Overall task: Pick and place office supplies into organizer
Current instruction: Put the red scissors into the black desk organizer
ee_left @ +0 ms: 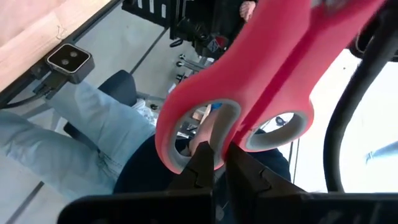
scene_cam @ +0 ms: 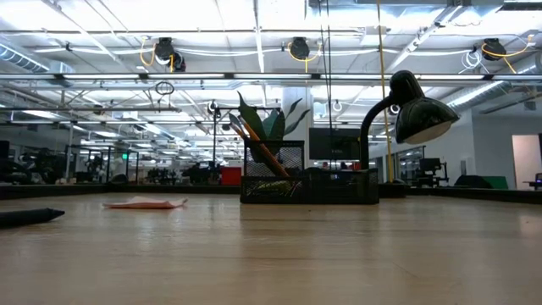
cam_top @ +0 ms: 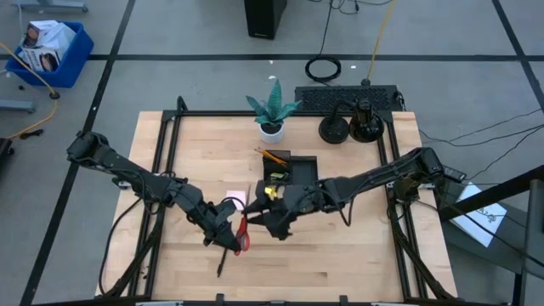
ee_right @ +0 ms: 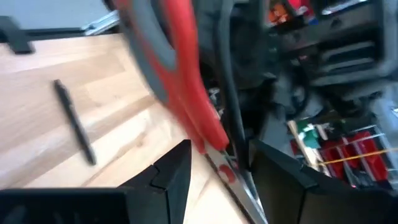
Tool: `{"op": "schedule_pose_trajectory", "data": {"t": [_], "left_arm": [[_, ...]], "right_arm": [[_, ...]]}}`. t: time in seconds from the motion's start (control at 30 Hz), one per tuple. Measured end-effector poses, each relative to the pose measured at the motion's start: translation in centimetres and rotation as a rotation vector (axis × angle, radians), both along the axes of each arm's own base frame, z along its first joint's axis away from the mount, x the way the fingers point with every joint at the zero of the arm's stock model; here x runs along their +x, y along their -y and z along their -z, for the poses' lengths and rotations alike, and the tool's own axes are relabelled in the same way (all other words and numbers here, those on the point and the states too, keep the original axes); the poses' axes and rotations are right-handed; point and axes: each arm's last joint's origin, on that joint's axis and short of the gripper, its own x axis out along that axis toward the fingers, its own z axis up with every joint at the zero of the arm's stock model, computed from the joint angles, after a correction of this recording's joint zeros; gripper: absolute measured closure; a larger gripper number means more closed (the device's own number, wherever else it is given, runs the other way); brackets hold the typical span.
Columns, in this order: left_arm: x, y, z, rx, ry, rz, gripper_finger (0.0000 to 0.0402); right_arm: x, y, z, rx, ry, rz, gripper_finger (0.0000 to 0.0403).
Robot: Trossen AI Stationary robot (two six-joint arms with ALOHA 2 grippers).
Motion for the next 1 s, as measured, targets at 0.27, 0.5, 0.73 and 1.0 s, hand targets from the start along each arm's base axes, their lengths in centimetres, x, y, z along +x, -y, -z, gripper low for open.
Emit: {"op": "schedule_pose_trajectory", "data": {"t": [0.27,0.5,0.73,1.0], "left_arm": [[0.0,0.1,-0.2,-0.014,0.009,0.001,0.0392],[-0.3,0.6,-0.2,-0.021,0.001,0.01,0.0395],[-0.3,0.6,-0.2,-0.026,-0.003,0.007,0.0381],[-0.3,0.6,-0.2,-0.029,0.002,0.007,0.0394]], "right_arm": [[0.1,0.3,0.1,0.027,-0.016,-0.015,0.0252],[0.5,2.4,0.2,0.105,-0.029,0.06,0.0252],[0.5,2.9,0.6,0.076,-0.067,0.064,0.0252],[0.5,2.7,0.5,0.065,-0.064,0.055,0.0283]]}}
